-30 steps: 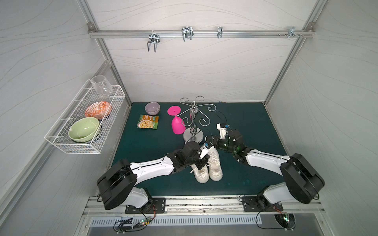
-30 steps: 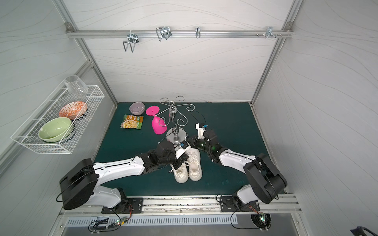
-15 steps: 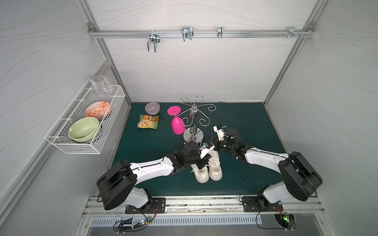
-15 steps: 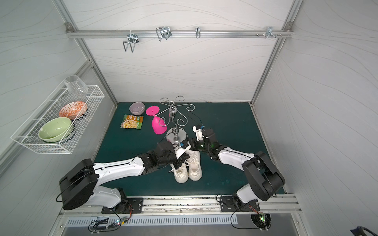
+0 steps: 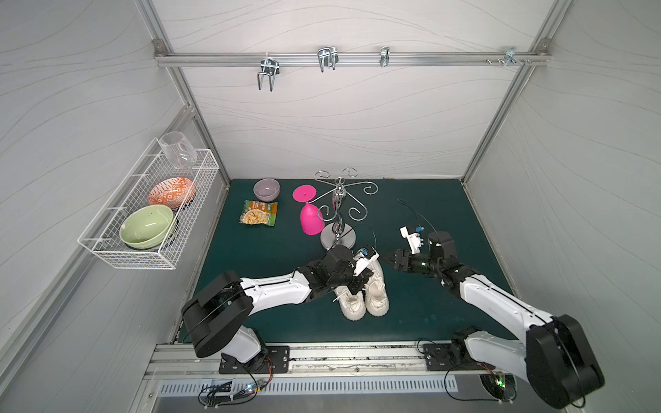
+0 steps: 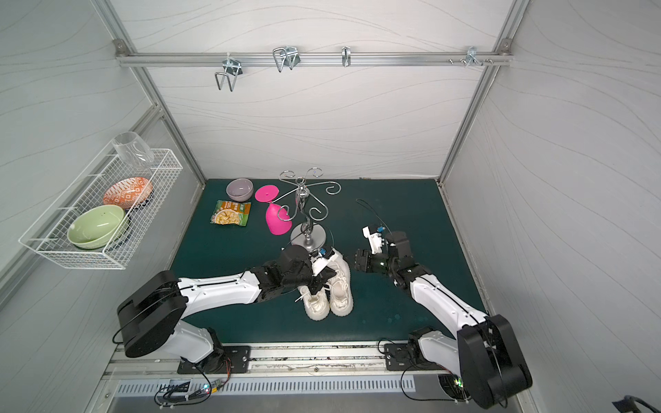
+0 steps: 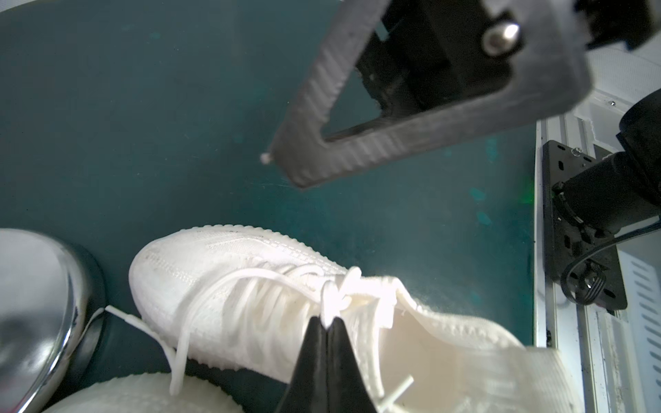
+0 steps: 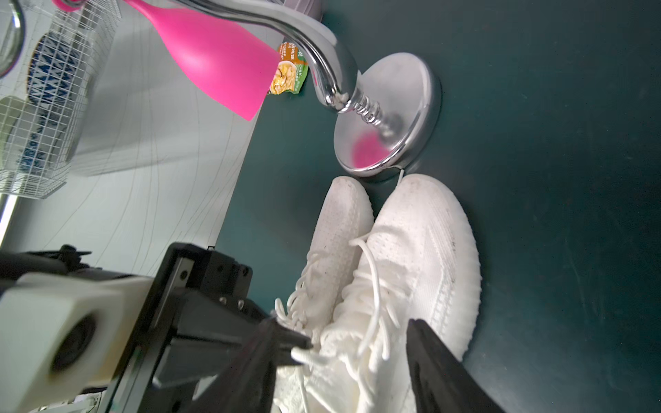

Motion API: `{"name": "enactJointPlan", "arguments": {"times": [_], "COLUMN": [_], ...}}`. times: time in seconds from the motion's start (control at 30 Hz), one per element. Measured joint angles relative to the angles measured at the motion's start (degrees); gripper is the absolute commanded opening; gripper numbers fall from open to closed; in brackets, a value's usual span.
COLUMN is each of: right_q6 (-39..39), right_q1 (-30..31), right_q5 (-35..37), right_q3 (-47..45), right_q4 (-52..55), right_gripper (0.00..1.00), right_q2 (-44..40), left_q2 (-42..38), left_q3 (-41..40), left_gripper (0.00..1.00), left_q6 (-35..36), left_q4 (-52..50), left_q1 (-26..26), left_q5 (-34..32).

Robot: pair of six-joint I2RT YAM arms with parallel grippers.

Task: Tie the shoes
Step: Wrap the shoelace around the shoelace.

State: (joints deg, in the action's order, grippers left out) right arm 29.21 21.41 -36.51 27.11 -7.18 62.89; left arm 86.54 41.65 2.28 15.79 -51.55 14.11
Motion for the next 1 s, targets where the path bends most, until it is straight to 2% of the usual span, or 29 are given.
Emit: {"name": "enactJointPlan", "arguments": {"times": [0.23, 0.43, 0.9, 1.0], "right_q6": [2.0, 3.4, 4.9, 5.0], "right_q1": [-0.4, -0.4, 0.6, 0.9], "right_q5": [-8.0, -12.4, -17.8, -18.3], "right_q3": [-4.0, -3.9, -2.5, -2.2], "right_q4": [-2.7, -8.2, -14.6, -15.5], "right_gripper": [0.59, 0.55, 0.27, 0.15], "right_q2": [-0.2, 5.4, 12.9, 13.4], "left_q2": [1.9, 1.9, 2.1, 2.1], "left_q3": [0.8, 0.9, 0.9, 0.9], "left_gripper": [0.00, 0.00, 0.00, 0.00], "left_q6": [-0.7, -1.1, -1.9, -2.0], "left_q4": [1.2, 1.8, 2.5, 2.5], "left_q1": [0.0, 0.0, 0.0, 0.0], "left_q5": [1.1, 1.8, 2.6, 2.8]}}
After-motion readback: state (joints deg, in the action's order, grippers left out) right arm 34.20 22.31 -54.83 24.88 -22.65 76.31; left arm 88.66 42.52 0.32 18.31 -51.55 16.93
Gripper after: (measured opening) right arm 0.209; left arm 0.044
